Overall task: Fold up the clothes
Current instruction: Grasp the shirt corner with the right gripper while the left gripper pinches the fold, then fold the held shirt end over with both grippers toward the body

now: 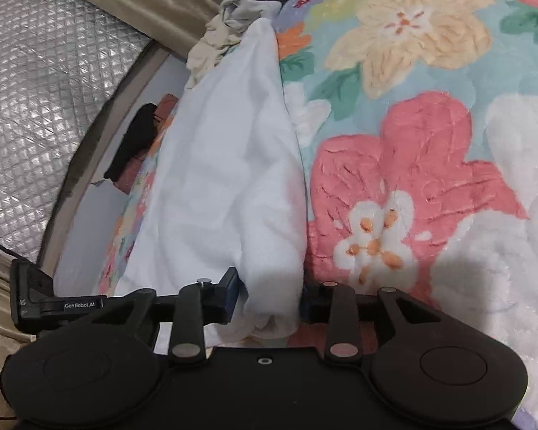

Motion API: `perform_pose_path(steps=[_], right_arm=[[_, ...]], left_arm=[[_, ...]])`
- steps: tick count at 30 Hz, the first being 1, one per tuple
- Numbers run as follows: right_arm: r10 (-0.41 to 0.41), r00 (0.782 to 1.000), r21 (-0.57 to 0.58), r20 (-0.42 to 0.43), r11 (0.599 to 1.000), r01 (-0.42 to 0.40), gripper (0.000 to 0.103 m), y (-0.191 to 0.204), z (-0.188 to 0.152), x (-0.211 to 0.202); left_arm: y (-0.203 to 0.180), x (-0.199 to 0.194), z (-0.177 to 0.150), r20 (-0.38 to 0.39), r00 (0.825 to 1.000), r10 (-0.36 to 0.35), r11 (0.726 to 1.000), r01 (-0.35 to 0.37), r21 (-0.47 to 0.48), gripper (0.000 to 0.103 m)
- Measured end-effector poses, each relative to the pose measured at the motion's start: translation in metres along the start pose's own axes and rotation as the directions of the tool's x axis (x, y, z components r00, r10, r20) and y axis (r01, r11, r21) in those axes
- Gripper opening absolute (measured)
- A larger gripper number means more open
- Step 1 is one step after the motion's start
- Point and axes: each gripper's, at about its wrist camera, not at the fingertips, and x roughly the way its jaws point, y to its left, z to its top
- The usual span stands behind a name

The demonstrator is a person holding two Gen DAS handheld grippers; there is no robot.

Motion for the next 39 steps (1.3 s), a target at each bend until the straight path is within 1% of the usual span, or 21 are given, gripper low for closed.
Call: perform_pose_path(steps=[1,2,3,5,7,10,13,17,19,21,23,26,28,31,33,35,39], right_arm=[[0.009,1.000,-0.012,0.015,1.000,-0.009,0.015,0.003,-0.001,-0.002],[0.019,0.999,-0.024,0.030,1.000,-0.019,0.014,0.006,-0.001,-0.004],[0.030,0.999,-0.037,0.044,0.999,-0.028,0.013,0.009,-0.001,-0.006],[0.059,0.996,-0.038,0.071,0.998,-0.056,0.013,0.018,0.004,-0.017],[0.083,0.992,-0.045,0.090,0.996,-0.080,0.012,0.029,0.011,-0.029],[0.111,0.987,-0.096,0.116,0.990,-0.100,0.012,0.054,0.018,-0.049],[0.118,0.983,-0.134,0.142,0.986,-0.099,0.012,0.072,0.018,-0.064],[0.084,0.984,-0.151,0.155,0.987,-0.060,0.012,0.086,0.012,-0.086],[0.071,0.987,-0.162,0.143,0.986,-0.048,0.012,0.094,0.009,-0.099],[0.034,0.992,-0.171,0.125,0.985,-0.013,0.012,0.102,0.005,-0.115],[-0.006,0.996,-0.156,0.085,0.988,0.019,0.012,0.111,0.002,-0.129],[-0.043,0.998,-0.125,0.047,0.991,0.049,0.012,0.121,-0.001,-0.148],[-0.092,0.995,-0.145,0.037,0.985,0.096,0.012,0.125,0.000,-0.153],[-0.123,0.992,-0.168,0.036,0.977,0.128,0.012,0.127,0.016,-0.142],[-0.124,0.991,-0.144,0.039,0.981,0.129,0.012,0.125,0.040,-0.126],[-0.123,0.992,-0.129,0.043,0.983,0.127,0.012,0.125,0.065,-0.110],[-0.112,0.993,-0.124,0.038,0.985,0.116,0.012,0.136,0.114,-0.074]], left_arm=[[-0.004,-0.005,-0.001,0.025,1.000,-0.001,1.000,0.000,0.014,0.010],[-0.007,-0.010,-0.001,0.049,0.999,-0.002,1.000,0.000,0.028,0.010],[-0.008,-0.016,0.000,0.070,0.998,-0.011,1.000,0.009,0.021,0.009],[0.000,-0.028,0.004,0.098,0.994,-0.052,0.998,0.056,-0.038,0.009],[0.008,-0.040,0.007,0.124,0.987,-0.104,0.988,0.117,-0.103,0.009],[0.005,-0.052,0.012,0.151,0.981,-0.123,0.981,0.143,-0.131,0.009],[-0.003,-0.063,0.010,0.150,0.978,-0.147,0.978,0.166,-0.123,0.009],[-0.017,-0.091,-0.008,0.153,0.970,-0.188,0.977,0.201,-0.074,0.009],[-0.023,-0.099,-0.017,0.140,0.972,-0.190,0.978,0.200,-0.063,0.009],[-0.027,-0.108,-0.025,0.120,0.970,-0.210,0.973,0.220,-0.070,0.009],[-0.031,-0.116,-0.032,0.104,0.968,-0.226,0.969,0.235,-0.075,0.009],[-0.041,-0.122,-0.037,0.082,0.971,-0.225,0.971,0.230,-0.063,0.009],[-0.042,-0.121,-0.033,0.082,0.975,-0.208,0.975,0.214,-0.065,0.009],[-0.038,-0.114,-0.020,0.102,0.979,-0.176,0.983,0.181,-0.042,0.009],[-0.033,-0.112,-0.009,0.128,0.977,-0.169,0.984,0.175,-0.036,0.009],[-0.026,-0.109,0.007,0.144,0.974,-0.174,0.982,0.183,-0.052,0.009],[-0.011,-0.098,0.049,0.141,0.975,-0.171,0.979,0.184,-0.090,0.009]])
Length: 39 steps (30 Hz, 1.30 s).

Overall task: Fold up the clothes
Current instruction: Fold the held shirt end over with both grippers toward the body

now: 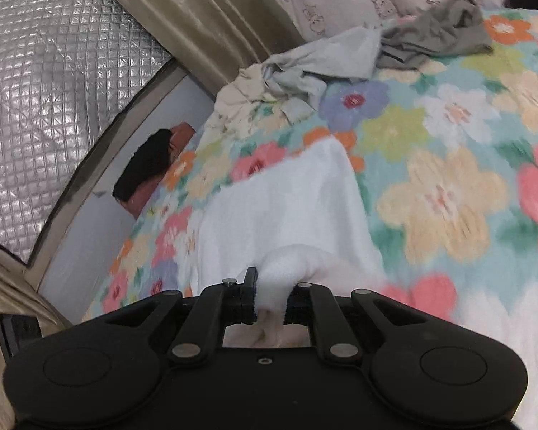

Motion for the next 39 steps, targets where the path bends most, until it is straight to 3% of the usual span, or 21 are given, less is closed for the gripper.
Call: perform_pose_path(steps=[4,8,17,21,22,24,29,34,39], right_arm=[[-0.027,0.999,-0.013,-0.035,1.000,0.027,0.013,0.010,0.043,0.042],[-0.066,0.994,-0.035,-0.083,0.997,0.063,0.013,0.011,0.073,0.081],[-0.051,0.991,0.019,-0.126,0.998,0.054,0.014,-0.010,0.119,0.129],[-0.257,0.949,-0.247,-0.184,0.946,0.208,0.018,0.001,0.131,0.173],[-0.269,0.943,-0.244,-0.195,0.945,0.219,0.018,-0.002,0.132,0.181],[-0.255,0.945,-0.199,-0.204,0.956,0.215,0.018,-0.011,0.133,0.190],[-0.236,0.958,-0.176,-0.161,0.962,0.207,0.015,-0.014,0.134,0.190],[-0.221,0.962,-0.224,-0.160,0.957,0.183,0.013,0.000,0.137,0.177],[-0.223,0.964,-0.135,-0.148,0.970,0.203,0.016,-0.018,0.145,0.187]], left_arm=[[0.025,0.030,0.043,-0.048,0.999,0.000,0.996,-0.005,-0.092,0.009],[0.044,0.062,0.068,-0.083,0.996,0.033,0.991,-0.043,-0.125,0.009],[0.078,0.099,0.112,-0.069,0.997,0.047,0.978,-0.060,-0.200,0.010],[0.089,0.125,0.102,-0.036,0.991,0.126,0.962,-0.131,-0.238,0.011],[0.091,0.128,0.098,-0.026,0.990,0.138,0.963,-0.141,-0.230,0.012],[0.093,0.135,0.094,-0.010,0.988,0.153,0.965,-0.152,-0.215,0.012],[0.093,0.120,0.102,0.041,0.993,0.113,0.972,-0.102,-0.210,0.010],[0.064,0.112,0.103,0.066,0.984,0.168,0.985,-0.165,-0.052,0.011],[0.093,0.130,0.109,0.038,0.995,0.092,0.986,-0.086,-0.143,0.012]])
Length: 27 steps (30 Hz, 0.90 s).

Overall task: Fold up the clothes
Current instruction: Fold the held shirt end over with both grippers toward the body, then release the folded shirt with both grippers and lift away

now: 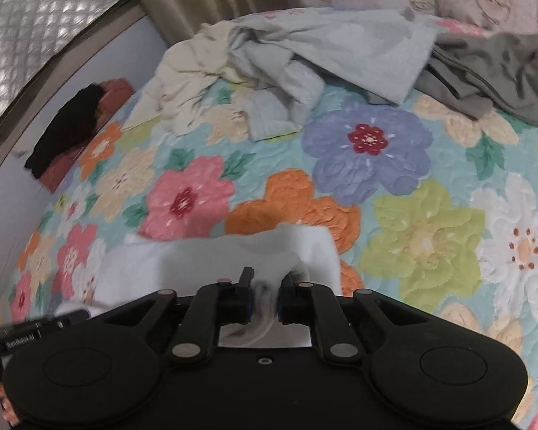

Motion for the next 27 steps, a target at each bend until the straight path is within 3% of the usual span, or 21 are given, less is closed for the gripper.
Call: perform_pose_path(steps=[2,5,6,7,9,10,15,19,23,27], right_arm=[[0.030,0.999,0.066,0.026,0.997,-0.031,0.020,-0.010,-0.003,0.004],[0.088,0.987,0.141,0.133,0.984,-0.107,0.029,-0.021,-0.015,-0.005],[0.102,0.978,0.160,0.184,0.978,-0.132,0.039,-0.024,-0.019,-0.011],[0.113,0.965,0.178,0.236,0.971,-0.157,0.052,-0.027,-0.024,-0.018],[0.135,0.938,0.196,0.320,0.959,-0.205,0.056,-0.032,-0.033,-0.031],[0.122,0.938,0.166,0.325,0.969,-0.183,0.056,-0.026,-0.038,-0.036],[0.064,0.950,-0.095,0.307,0.995,-0.036,0.056,0.029,-0.084,-0.046],[0.069,0.974,-0.208,0.214,0.978,-0.024,0.057,0.072,-0.120,-0.019],[0.100,0.983,-0.202,0.151,0.977,-0.068,0.060,0.101,-0.134,0.005],[0.090,0.987,-0.162,0.136,0.985,-0.068,0.065,0.118,-0.141,0.021]], left_arm=[[0.011,-0.002,0.004,0.003,0.998,-0.056,0.997,0.056,-0.051,0.012],[0.021,-0.019,0.006,0.075,0.989,-0.130,0.987,0.136,-0.086,0.017],[0.022,-0.025,0.006,0.106,0.985,-0.139,0.985,0.148,-0.086,0.023],[0.024,-0.032,0.005,0.141,0.980,-0.143,0.984,0.156,-0.085,0.036],[0.023,-0.044,0.004,0.202,0.972,-0.116,0.989,0.131,-0.061,0.042],[0.021,-0.048,0.004,0.213,0.972,-0.104,0.993,0.114,-0.035,0.042],[-0.004,-0.053,-0.005,0.183,0.974,-0.133,0.986,0.112,0.124,0.045],[-0.011,-0.029,-0.012,0.105,0.989,-0.106,0.988,0.092,0.124,0.046],[0.000,-0.005,-0.018,0.017,0.996,-0.088,0.995,0.087,0.045,0.046],[0.006,-0.005,-0.019,0.016,0.997,-0.079,0.996,0.078,0.031,0.046]])
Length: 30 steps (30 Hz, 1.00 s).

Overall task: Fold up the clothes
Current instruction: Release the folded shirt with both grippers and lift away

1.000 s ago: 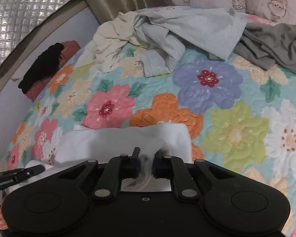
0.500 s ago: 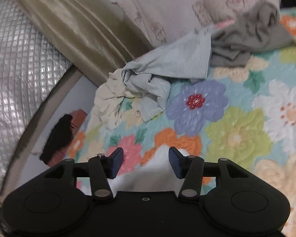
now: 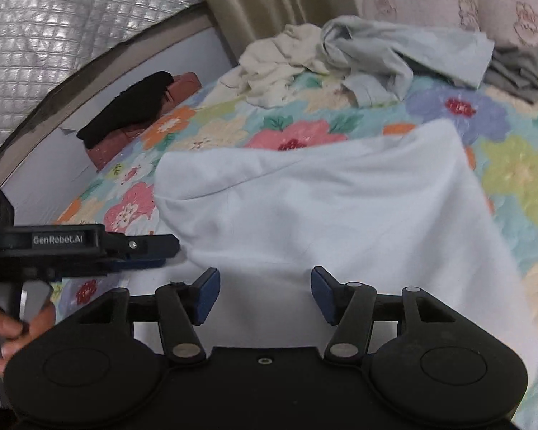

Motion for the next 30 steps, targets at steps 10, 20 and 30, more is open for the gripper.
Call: perform_pose_path(steps=[10,20,30], right_arm=[[-0.208,0.976,-0.105,0.058,0.971,0.213,0.046,0.024,-0.006,0.029],[-0.228,0.969,0.070,0.093,0.973,0.222,0.000,-0.031,-0.002,0.002],[-0.401,0.904,0.176,0.146,0.910,0.375,0.000,-0.104,-0.004,-0.059]], left_arm=[[0.002,0.012,-0.001,-0.022,0.998,0.053,0.999,-0.053,0.012,0.046],[0.002,0.012,0.000,-0.029,0.998,0.063,0.998,-0.063,0.010,0.046],[-0.003,0.011,-0.002,-0.033,0.996,0.084,0.996,-0.083,0.039,0.046]])
